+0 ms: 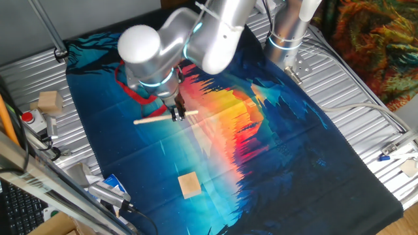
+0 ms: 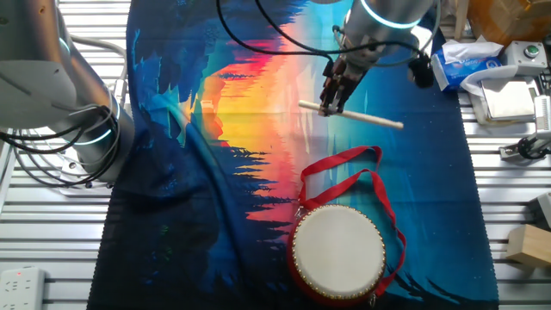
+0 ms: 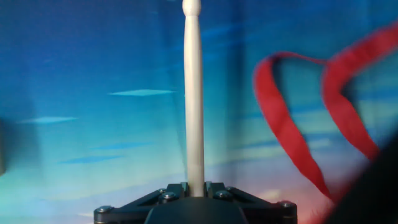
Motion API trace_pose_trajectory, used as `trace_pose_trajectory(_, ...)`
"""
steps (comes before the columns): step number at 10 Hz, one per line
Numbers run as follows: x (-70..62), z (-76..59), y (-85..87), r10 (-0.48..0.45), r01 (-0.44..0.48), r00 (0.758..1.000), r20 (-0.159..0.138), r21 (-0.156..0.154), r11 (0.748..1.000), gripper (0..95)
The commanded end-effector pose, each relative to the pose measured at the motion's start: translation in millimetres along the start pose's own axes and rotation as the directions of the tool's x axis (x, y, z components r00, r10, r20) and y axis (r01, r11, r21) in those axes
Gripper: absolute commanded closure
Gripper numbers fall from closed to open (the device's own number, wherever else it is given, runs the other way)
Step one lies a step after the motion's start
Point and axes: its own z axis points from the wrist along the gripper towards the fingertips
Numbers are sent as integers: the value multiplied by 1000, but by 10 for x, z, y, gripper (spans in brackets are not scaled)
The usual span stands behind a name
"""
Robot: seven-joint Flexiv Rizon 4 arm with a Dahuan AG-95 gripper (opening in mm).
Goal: Play the drum
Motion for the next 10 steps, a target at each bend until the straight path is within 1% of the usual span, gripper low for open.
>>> trace_pose_trajectory(1, -3, 2, 1, -59, 60, 998, 12, -34, 998, 570)
trace_pose_trajectory(3, -6, 7, 0, -59, 60, 998, 17, -35, 998, 570)
trace_pose_trajectory(4, -7, 8, 0, -65, 66, 998, 14, -53, 996, 570)
trace_pose_trajectory(5, -7, 8, 0, -111, 112, 994, 13, -69, 991, 570)
trace_pose_trajectory(6, -7, 7, 1, -307, 308, 951, 27, -72, 949, 570)
trace_pose_trajectory(7, -4, 1, 3, -457, 459, 889, 42, -77, 885, 570)
trace_pose_trajectory(8, -2, -3, 4, -612, 616, 788, 66, -83, 784, 570)
trace_pose_trajectory(9, -4, -1, 12, -799, 806, 592, 104, -68, 588, 570)
trace_pose_trajectory(10, -7, 3, 23, -882, 892, 452, 131, -49, 450, 570)
